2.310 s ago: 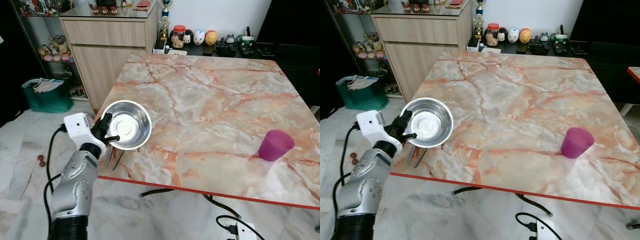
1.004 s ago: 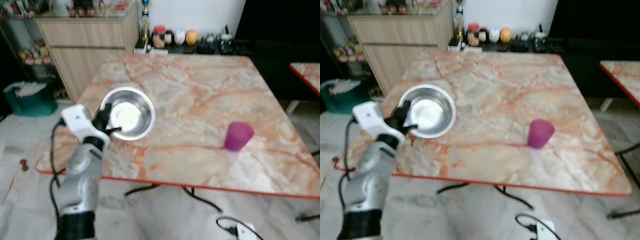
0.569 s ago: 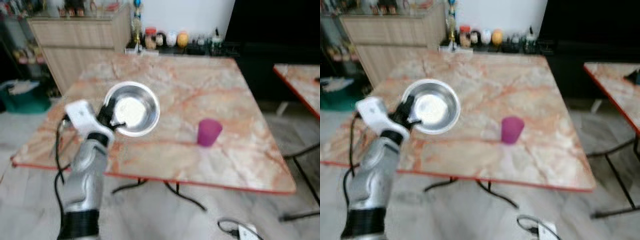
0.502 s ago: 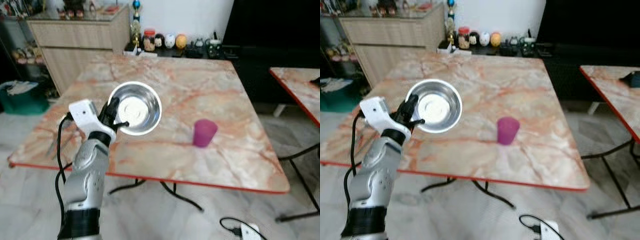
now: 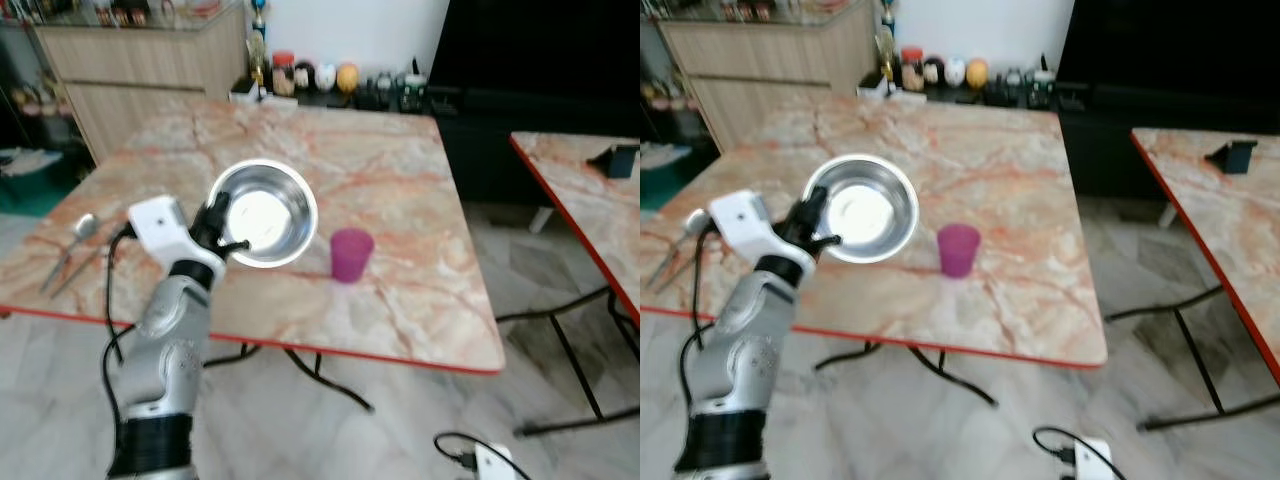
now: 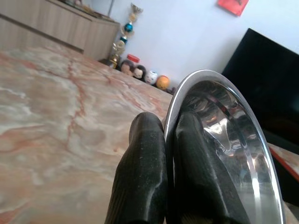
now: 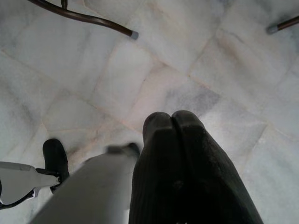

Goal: Setting the table

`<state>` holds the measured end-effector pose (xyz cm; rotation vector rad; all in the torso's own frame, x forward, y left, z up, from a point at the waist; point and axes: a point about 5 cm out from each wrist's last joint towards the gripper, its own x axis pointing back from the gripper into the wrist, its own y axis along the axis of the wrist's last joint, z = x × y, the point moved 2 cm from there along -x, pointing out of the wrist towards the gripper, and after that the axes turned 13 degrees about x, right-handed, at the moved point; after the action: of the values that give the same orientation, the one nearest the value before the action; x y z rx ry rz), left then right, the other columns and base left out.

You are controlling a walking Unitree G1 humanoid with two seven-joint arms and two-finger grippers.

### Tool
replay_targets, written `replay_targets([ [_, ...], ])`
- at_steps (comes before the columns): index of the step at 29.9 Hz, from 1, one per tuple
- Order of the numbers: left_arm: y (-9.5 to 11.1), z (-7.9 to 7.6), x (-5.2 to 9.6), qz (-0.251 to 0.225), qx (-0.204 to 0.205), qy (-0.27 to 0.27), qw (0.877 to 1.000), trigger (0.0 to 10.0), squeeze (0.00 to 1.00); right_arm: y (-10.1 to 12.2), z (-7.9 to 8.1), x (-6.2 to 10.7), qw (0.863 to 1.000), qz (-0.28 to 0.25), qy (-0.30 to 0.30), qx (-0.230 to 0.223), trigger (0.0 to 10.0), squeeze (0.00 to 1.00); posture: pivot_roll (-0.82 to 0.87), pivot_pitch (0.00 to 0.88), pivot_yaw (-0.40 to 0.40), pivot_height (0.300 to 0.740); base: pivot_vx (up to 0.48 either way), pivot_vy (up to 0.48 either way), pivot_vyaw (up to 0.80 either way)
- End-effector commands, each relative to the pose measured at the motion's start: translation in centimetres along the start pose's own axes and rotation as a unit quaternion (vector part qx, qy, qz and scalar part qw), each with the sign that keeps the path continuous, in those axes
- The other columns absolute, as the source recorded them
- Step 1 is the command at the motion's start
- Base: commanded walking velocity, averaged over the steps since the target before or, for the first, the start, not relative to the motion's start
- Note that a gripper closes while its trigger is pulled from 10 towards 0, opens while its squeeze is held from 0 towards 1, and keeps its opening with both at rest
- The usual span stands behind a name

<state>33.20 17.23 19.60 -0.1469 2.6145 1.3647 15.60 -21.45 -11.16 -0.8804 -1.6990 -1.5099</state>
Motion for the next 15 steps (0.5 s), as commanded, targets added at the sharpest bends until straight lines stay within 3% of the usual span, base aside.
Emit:
replay_targets([
  [1,-0.03,-1.22,-0.15,-0.003,0.005,-0.021,1.000,10.0,0.00,-0.13,-0.54,0.10,1.000,0.001,-0.007,-0.002,10.0,0.00,0.04,0.000,-0.040,0.740,0.000,-0.289,0.00],
  [15,0.20,-1.39,-0.36,-0.005,0.005,-0.026,1.000,10.0,0.00,-0.19,-0.40,0.09,1.000,0.001,-0.005,-0.003,10.0,0.00,0.04,0.000,-0.035,0.740,0.000,-0.290,0.00],
])
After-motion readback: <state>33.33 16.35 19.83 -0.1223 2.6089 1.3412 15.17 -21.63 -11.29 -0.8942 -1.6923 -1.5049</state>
